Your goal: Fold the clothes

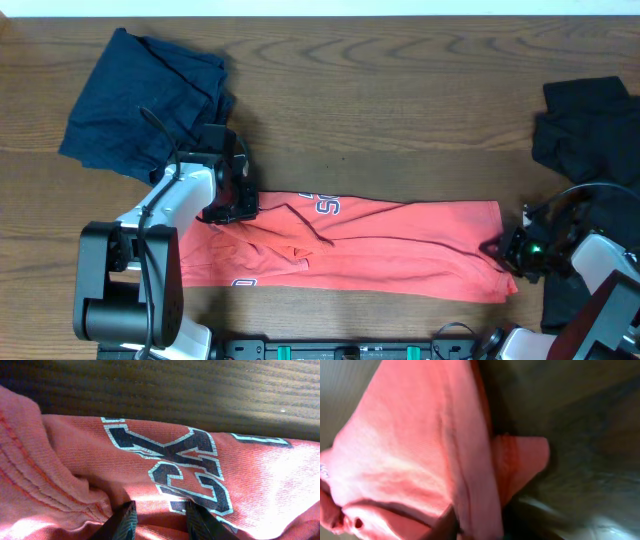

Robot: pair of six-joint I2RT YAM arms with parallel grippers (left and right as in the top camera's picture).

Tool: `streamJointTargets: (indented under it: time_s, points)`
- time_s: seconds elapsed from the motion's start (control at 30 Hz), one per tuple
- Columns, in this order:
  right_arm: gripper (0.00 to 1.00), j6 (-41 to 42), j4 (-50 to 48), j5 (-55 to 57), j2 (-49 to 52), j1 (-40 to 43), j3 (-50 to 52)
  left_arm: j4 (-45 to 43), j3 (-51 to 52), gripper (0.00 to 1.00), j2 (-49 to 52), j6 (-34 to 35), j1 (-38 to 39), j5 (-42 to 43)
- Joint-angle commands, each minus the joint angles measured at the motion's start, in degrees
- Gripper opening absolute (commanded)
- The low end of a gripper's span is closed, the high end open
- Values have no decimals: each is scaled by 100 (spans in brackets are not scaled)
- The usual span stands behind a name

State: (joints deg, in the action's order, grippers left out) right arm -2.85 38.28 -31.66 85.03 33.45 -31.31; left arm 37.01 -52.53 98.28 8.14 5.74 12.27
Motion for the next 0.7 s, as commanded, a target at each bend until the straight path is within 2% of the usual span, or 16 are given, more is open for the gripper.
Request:
streamJointTargets:
  time_s: [0.0, 0.2, 0.43, 0.67]
  points:
    - [1, 17, 24, 192, 81, -46, -9, 63, 55, 35, 199, -22, -31, -168]
    - [1, 1128, 146, 684, -39, 57, -811, 260, -332, 35, 79, -236, -31, -107]
    - [1, 1147, 686, 881, -39, 9, -1867, 754, -964, 35, -306, -472, -31, 520]
    - [1, 1360, 1349, 1696, -39, -203, -2341, 835, -1106, 35, -1049, -470, -31, 531]
